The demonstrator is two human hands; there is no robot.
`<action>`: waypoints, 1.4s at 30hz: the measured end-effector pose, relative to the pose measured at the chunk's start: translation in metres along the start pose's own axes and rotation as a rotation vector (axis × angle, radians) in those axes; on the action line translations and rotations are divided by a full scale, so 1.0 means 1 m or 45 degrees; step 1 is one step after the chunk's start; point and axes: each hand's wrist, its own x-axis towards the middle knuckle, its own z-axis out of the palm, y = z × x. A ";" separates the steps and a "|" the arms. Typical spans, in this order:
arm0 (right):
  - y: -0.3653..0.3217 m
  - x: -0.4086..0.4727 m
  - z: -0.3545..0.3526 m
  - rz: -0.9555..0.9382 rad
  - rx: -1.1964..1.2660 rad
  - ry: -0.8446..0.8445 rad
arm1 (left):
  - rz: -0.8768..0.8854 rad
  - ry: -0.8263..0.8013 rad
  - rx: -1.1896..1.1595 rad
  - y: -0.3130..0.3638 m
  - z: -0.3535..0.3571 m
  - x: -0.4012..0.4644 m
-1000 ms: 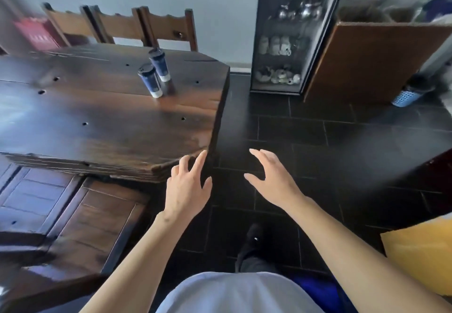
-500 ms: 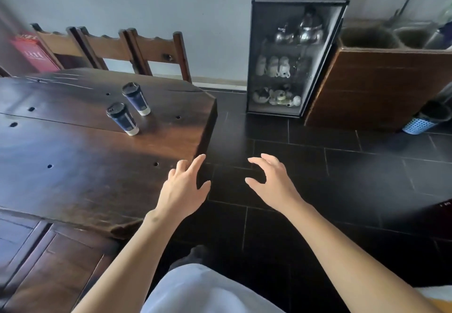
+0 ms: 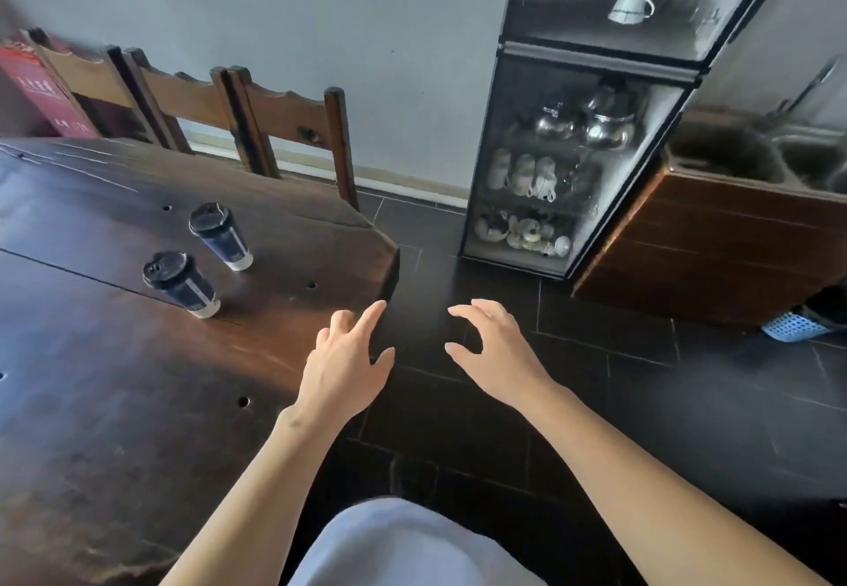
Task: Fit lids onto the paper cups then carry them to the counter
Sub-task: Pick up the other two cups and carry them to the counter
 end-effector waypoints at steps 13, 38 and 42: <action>-0.040 0.199 -0.023 -0.319 -0.071 -0.264 | -0.403 0.196 -0.111 -0.016 -0.036 0.114; -0.103 0.379 0.007 -0.922 -0.077 -0.744 | -1.129 0.729 -0.281 0.004 -0.046 0.152; -0.132 0.387 0.033 -0.939 -0.106 -0.779 | -1.157 0.719 -0.306 -0.034 -0.052 0.152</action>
